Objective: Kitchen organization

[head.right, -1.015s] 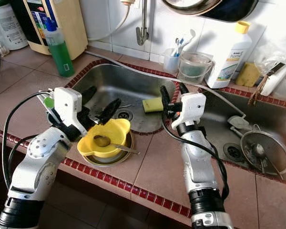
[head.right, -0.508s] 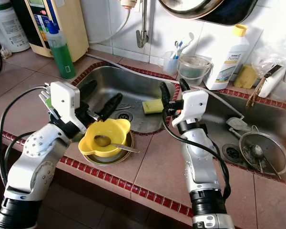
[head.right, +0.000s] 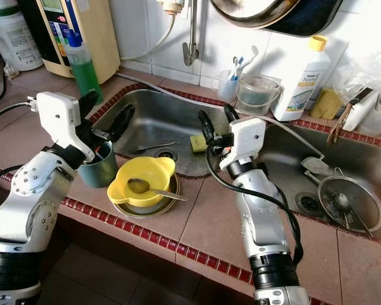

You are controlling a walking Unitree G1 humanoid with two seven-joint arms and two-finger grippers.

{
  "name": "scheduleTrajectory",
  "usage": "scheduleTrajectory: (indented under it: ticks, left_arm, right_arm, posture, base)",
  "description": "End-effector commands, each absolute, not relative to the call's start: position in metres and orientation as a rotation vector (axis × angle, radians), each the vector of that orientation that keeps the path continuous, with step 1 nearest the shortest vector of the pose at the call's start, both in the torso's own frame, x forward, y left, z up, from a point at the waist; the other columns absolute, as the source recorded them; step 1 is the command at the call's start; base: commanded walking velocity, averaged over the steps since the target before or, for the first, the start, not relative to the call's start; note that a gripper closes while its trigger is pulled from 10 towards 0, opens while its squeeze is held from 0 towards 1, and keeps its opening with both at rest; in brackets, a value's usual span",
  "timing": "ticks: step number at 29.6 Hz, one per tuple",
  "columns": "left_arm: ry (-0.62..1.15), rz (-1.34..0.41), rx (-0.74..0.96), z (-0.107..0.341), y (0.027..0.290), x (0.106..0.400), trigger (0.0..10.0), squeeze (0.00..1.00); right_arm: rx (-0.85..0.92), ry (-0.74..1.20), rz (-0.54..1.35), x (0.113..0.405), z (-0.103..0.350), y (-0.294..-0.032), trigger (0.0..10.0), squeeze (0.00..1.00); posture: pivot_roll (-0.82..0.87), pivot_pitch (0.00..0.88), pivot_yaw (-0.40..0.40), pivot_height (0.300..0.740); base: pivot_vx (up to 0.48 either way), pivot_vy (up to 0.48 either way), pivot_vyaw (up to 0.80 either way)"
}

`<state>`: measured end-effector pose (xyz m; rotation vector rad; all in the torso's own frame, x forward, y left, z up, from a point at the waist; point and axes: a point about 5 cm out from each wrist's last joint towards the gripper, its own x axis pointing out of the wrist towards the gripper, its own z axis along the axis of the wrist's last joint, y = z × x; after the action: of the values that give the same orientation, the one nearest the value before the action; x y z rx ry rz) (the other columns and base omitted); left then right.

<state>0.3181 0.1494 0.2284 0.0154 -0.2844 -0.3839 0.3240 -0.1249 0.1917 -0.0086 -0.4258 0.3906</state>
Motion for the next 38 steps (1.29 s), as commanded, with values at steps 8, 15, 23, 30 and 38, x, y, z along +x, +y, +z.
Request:
scheduleTrajectory:
  ticks: [8, 15, 23, 30, 38]
  left_arm:
    - [-0.275, -0.279, 0.031, 0.231, 0.165, 0.327, 10.0, 0.0]
    - [-0.252, -0.232, 0.031, 0.227, 0.17, 0.33, 10.0, 0.0]
    - [-0.237, -0.208, 0.048, 0.224, 0.174, 0.331, 10.0, 0.0]
    - [-0.217, -0.145, 0.08, 0.22, 0.189, 0.328, 10.0, 0.0]
    - [-0.198, -0.106, 0.1, 0.219, 0.199, 0.327, 10.0, 0.0]
  right_arm:
    - [0.041, -0.415, 0.51, 0.312, 0.193, -0.109, 10.0, 0.0]
    - [0.07, -0.402, 0.546, 0.306, 0.193, -0.102, 10.0, 0.0]
    - [0.117, -0.389, 0.587, 0.299, 0.195, -0.098, 10.0, 0.0]
    - [0.118, -0.377, 0.635, 0.292, 0.196, -0.095, 10.0, 0.0]
    - [0.112, -0.355, 0.668, 0.287, 0.192, -0.091, 10.0, 0.0]
  posture:
    - [-0.17, 0.052, -0.004, 0.74]
    - [-0.17, 0.057, -0.006, 0.74]
    - [-0.17, 0.057, -0.007, 0.74]
    - [-0.17, 0.052, -0.01, 0.74]
    - [-0.16, 0.05, -0.013, 0.74]
  base:
    - [0.0, 0.0, 0.0]
    - [0.0, 0.0, 0.0]
    - [0.0, 0.0, 0.0]
    - [0.0, 0.0, 0.0]
    - [0.0, 0.0, 0.0]
